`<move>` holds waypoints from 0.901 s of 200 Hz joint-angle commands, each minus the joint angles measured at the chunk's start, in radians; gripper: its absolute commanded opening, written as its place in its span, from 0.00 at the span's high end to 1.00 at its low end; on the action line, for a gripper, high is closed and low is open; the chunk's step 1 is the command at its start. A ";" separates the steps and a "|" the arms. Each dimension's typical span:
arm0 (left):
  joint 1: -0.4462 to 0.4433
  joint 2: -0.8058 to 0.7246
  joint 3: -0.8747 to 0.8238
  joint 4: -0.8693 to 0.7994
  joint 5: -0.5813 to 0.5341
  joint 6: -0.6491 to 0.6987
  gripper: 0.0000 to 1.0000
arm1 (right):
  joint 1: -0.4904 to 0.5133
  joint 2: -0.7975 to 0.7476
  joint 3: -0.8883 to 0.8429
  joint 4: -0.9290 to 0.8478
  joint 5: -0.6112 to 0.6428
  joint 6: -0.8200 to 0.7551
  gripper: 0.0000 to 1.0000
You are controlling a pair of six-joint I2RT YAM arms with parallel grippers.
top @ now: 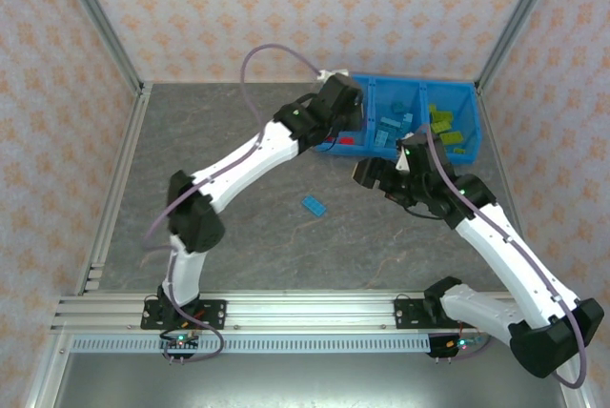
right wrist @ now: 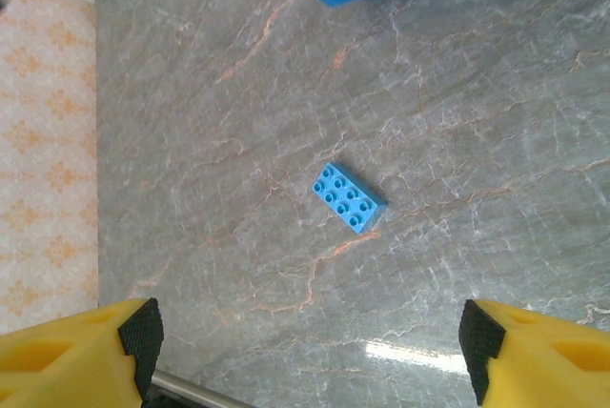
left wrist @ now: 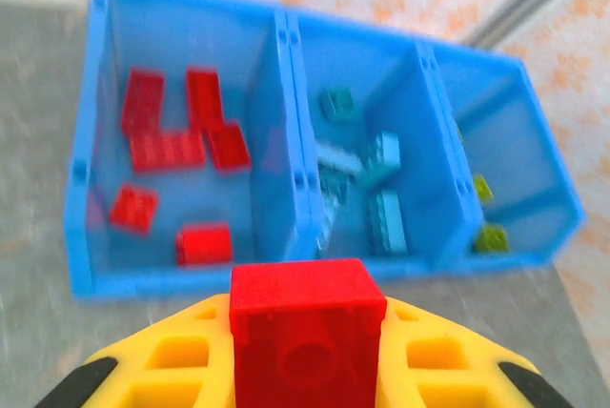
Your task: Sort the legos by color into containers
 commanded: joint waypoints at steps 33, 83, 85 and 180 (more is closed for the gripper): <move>0.062 0.393 0.566 -0.186 -0.133 0.232 0.60 | 0.003 -0.071 -0.013 -0.035 0.086 0.009 0.17; 0.063 0.257 0.490 -0.179 -0.071 0.243 0.40 | 0.003 -0.074 -0.030 -0.029 0.109 0.017 0.17; 0.063 0.245 0.474 -0.178 -0.068 0.243 0.40 | 0.003 -0.072 -0.030 -0.029 0.111 0.017 0.16; 0.049 -0.711 -0.599 0.110 0.116 0.323 0.32 | 0.110 0.110 0.009 0.044 0.224 -0.087 0.17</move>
